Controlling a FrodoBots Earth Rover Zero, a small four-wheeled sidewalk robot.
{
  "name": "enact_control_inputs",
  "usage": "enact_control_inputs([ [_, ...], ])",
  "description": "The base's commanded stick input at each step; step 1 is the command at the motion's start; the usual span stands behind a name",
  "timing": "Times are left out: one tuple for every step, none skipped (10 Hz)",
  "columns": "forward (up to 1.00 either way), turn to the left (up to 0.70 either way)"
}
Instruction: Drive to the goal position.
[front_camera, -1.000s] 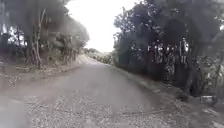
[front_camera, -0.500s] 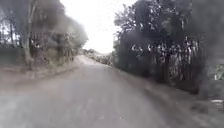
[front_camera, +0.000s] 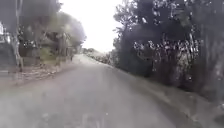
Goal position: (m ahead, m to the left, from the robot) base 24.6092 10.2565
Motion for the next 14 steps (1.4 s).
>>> enact_control_inputs([
  [1.00, 0.24],
  [1.00, 0.08],
  [1.00, 0.00],
  [1.00, 0.00],
  [1.00, 0.00],
  [1.00, 0.00],
  [1.00, 0.00],
  [1.00, 0.00],
  [1.00, 0.00],
  [1.00, 0.00],
  [1.00, 0.14],
  [1.00, 0.23],
  [1.00, 0.07],
  [1.00, 0.00],
])
